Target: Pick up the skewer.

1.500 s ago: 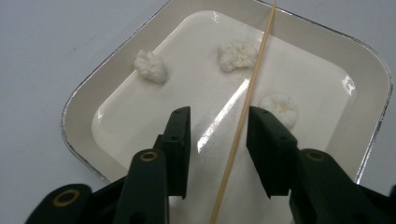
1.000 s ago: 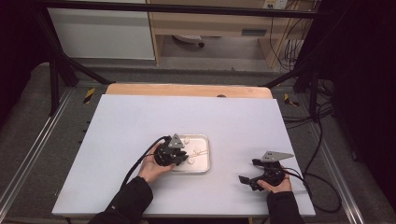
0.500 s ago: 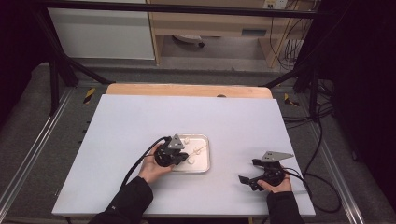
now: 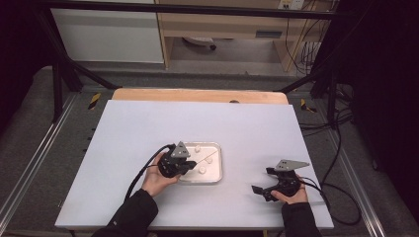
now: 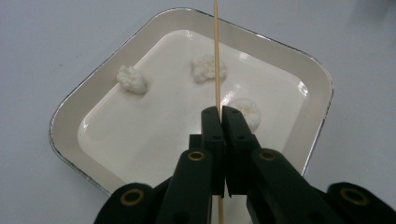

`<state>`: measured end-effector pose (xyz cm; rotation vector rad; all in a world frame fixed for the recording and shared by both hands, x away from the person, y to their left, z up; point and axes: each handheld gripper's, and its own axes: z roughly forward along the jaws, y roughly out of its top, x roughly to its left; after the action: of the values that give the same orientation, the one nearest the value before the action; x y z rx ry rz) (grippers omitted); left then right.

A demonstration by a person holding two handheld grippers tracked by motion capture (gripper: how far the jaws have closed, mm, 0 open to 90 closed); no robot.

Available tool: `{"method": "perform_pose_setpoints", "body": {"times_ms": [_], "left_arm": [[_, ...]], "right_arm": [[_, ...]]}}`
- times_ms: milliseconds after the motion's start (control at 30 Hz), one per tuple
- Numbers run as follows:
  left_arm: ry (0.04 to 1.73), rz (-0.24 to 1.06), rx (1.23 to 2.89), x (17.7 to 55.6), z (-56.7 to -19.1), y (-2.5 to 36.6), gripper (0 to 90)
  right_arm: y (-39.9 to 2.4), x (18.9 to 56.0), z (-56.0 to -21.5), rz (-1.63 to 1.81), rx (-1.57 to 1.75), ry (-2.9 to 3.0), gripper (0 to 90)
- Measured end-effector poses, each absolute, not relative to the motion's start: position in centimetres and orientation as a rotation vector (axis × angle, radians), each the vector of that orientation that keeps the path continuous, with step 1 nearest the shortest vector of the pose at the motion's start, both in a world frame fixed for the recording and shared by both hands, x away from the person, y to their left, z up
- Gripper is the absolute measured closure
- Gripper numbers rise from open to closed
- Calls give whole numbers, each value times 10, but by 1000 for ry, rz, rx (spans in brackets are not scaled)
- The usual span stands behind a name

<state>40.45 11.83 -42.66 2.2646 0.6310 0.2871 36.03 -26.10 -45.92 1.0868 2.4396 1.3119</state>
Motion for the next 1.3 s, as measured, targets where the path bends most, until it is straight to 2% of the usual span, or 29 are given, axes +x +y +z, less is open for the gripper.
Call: {"method": "perform_pose_setpoints", "body": {"times_ms": [567, 1300], "left_arm": [[641, 275, 2270, 396, -421, 128, 885], [593, 270, 2301, 393, -407, 122, 886]], "right_arm": [[-234, 361, -450, 1116, 992, 2441, 7], [-181, 362, -420, 916, 616, 2466, 19]]}}
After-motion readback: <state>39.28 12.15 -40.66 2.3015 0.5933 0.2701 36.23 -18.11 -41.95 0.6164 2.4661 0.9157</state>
